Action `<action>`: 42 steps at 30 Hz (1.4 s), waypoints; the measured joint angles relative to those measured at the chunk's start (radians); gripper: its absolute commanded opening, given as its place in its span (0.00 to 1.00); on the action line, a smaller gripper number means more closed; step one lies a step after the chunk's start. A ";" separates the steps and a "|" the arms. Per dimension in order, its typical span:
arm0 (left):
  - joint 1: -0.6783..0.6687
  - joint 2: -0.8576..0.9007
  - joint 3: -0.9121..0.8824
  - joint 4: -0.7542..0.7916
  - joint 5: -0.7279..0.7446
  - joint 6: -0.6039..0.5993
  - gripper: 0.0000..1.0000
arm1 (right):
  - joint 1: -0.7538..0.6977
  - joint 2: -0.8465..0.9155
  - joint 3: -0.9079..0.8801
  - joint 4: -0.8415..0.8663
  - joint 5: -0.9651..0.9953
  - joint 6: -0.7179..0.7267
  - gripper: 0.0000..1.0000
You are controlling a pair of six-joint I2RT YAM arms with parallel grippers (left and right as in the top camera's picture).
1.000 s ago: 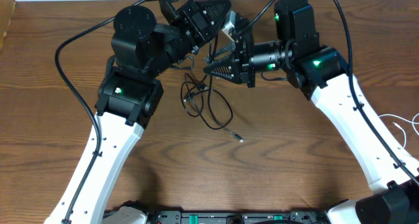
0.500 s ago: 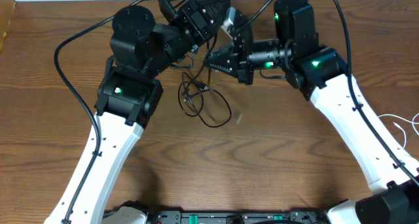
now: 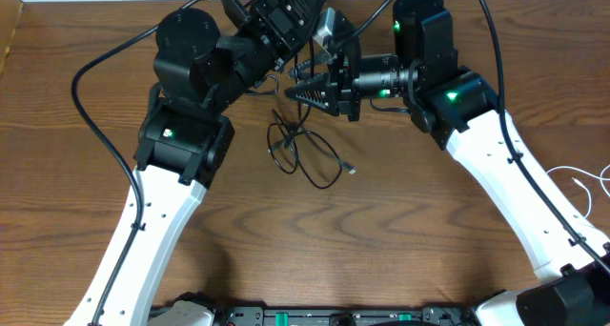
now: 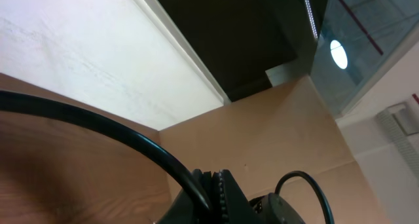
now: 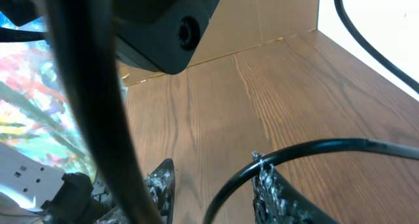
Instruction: Untangle cables
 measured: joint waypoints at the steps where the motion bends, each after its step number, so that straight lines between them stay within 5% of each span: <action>1: 0.000 0.000 0.000 0.000 -0.002 -0.006 0.08 | 0.001 0.000 0.000 0.001 0.002 0.000 0.19; 4: 0.001 0.000 0.000 0.000 -0.005 -0.025 0.08 | 0.003 0.000 0.000 0.005 0.006 0.002 0.01; 14: 0.005 0.000 0.000 -0.012 -0.009 -0.003 0.08 | 0.008 0.000 0.000 -0.005 0.005 0.000 0.01; 17: 0.006 0.000 0.000 -0.048 -0.011 0.034 0.29 | 0.009 0.000 0.000 -0.036 0.007 0.000 0.01; 20: 0.006 0.000 0.000 -0.113 -0.009 0.093 0.41 | 0.009 0.000 0.000 -0.072 0.032 0.000 0.01; 32: 0.032 0.000 0.006 -0.512 -0.083 0.440 0.46 | 0.011 0.000 -0.001 -0.232 0.480 0.093 0.01; 42: 0.089 0.000 0.003 -0.852 -0.385 0.612 0.50 | -0.053 0.000 0.003 -0.193 0.776 0.105 0.01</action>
